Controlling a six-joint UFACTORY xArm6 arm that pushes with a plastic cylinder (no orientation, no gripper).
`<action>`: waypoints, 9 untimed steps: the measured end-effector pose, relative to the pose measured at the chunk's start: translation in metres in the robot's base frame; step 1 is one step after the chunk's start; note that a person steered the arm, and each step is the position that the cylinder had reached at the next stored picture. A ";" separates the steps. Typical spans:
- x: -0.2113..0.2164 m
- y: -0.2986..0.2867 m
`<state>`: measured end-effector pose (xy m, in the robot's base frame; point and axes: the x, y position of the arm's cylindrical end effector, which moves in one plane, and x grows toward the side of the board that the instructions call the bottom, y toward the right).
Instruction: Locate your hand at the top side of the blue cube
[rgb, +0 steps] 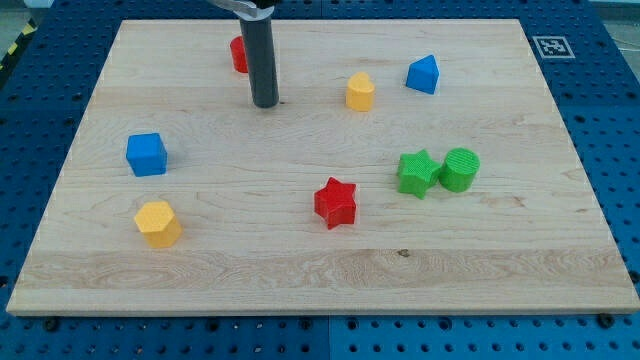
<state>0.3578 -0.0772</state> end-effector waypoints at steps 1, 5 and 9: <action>0.000 0.000; -0.001 -0.021; 0.001 -0.110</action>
<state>0.3588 -0.1874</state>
